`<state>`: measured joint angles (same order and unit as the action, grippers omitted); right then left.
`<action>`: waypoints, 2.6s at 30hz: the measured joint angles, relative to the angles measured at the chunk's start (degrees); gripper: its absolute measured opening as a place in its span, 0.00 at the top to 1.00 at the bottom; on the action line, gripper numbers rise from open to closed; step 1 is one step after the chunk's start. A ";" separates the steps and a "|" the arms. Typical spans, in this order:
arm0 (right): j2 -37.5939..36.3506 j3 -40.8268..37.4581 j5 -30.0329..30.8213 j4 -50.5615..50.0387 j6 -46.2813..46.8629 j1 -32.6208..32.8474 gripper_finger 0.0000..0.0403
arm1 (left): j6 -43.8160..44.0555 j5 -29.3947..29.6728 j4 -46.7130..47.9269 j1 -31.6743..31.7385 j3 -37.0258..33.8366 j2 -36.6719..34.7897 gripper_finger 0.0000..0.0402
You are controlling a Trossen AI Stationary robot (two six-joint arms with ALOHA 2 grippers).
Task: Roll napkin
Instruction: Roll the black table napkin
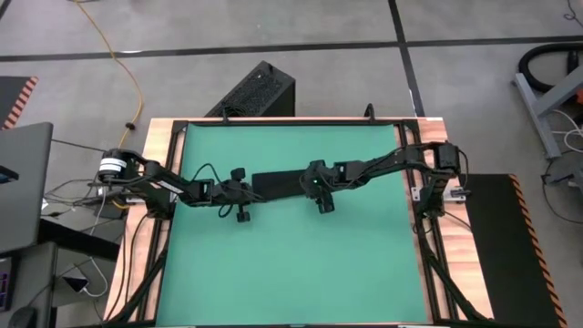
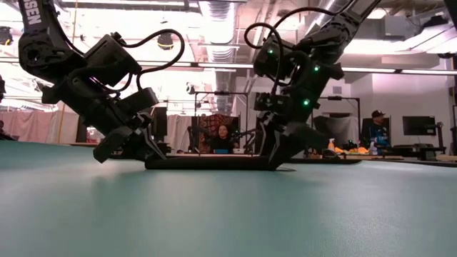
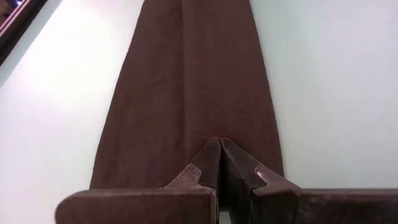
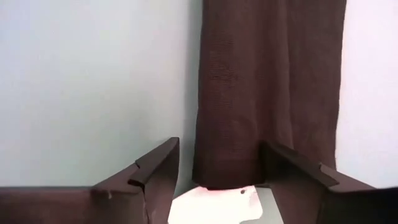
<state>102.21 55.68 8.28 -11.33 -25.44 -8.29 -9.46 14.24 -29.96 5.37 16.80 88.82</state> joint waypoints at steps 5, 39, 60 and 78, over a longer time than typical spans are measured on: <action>2.76 0.17 1.72 -0.03 2.32 -0.24 0.50 | -0.08 -0.45 0.03 0.01 -0.02 0.02 1.00; 5.32 -0.06 5.59 4.48 12.33 4.10 0.92 | -24.62 -4.39 14.67 -7.26 -0.17 -17.44 0.57; 5.32 -0.06 5.55 4.50 12.12 4.12 0.92 | -18.48 9.07 -0.35 -4.23 0.02 -2.49 0.51; 5.38 0.58 6.01 4.21 12.90 5.72 0.92 | -14.65 9.08 2.21 -1.70 0.02 -2.49 0.98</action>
<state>107.59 56.26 14.28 -7.13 -12.54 -2.56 -24.12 23.32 -27.75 3.66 16.82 86.32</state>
